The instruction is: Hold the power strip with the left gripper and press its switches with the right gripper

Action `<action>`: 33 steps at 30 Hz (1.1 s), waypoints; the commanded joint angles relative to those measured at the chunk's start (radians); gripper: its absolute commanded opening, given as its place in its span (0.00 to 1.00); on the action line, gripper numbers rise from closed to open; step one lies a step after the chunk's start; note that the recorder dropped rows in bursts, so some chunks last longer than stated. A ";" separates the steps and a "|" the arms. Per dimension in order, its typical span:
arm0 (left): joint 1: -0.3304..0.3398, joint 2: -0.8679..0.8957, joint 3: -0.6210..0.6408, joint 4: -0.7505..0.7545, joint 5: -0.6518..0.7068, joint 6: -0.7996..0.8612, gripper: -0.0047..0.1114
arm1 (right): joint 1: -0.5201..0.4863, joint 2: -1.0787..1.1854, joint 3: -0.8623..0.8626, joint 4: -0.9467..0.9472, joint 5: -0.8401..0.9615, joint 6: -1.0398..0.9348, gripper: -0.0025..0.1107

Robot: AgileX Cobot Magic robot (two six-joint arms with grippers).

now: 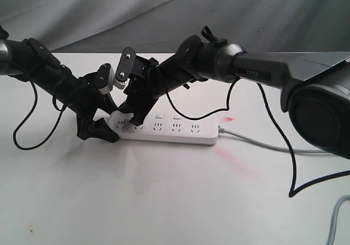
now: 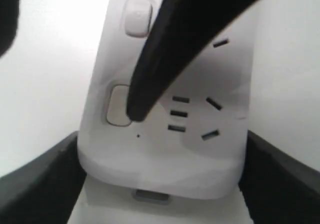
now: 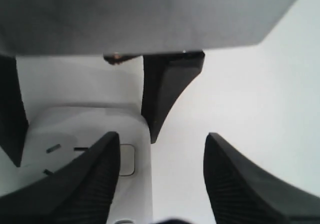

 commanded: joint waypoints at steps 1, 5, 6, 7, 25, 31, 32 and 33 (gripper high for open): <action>-0.003 0.035 0.017 0.037 0.004 -0.013 0.59 | -0.030 -0.026 0.004 -0.026 0.075 -0.001 0.45; -0.003 0.035 0.017 0.037 0.004 -0.013 0.59 | -0.047 -0.026 0.004 -0.043 0.090 0.023 0.45; -0.003 0.035 0.017 0.037 0.004 -0.013 0.59 | -0.048 -0.026 0.004 -0.045 0.092 0.023 0.45; -0.003 0.035 0.017 0.037 0.004 -0.013 0.59 | -0.052 -0.026 0.004 -0.045 0.092 0.023 0.45; -0.003 0.035 0.017 0.037 0.004 -0.013 0.59 | -0.060 -0.024 0.004 -0.124 0.082 0.023 0.45; -0.003 0.035 0.017 0.037 0.004 -0.013 0.59 | -0.060 -0.024 0.004 -0.127 0.060 0.023 0.45; -0.003 0.035 0.017 0.037 0.004 -0.013 0.59 | -0.060 -0.024 0.004 -0.127 0.058 0.023 0.45; -0.003 0.035 0.017 0.037 0.004 -0.013 0.59 | -0.060 -0.024 0.004 -0.127 0.059 0.017 0.45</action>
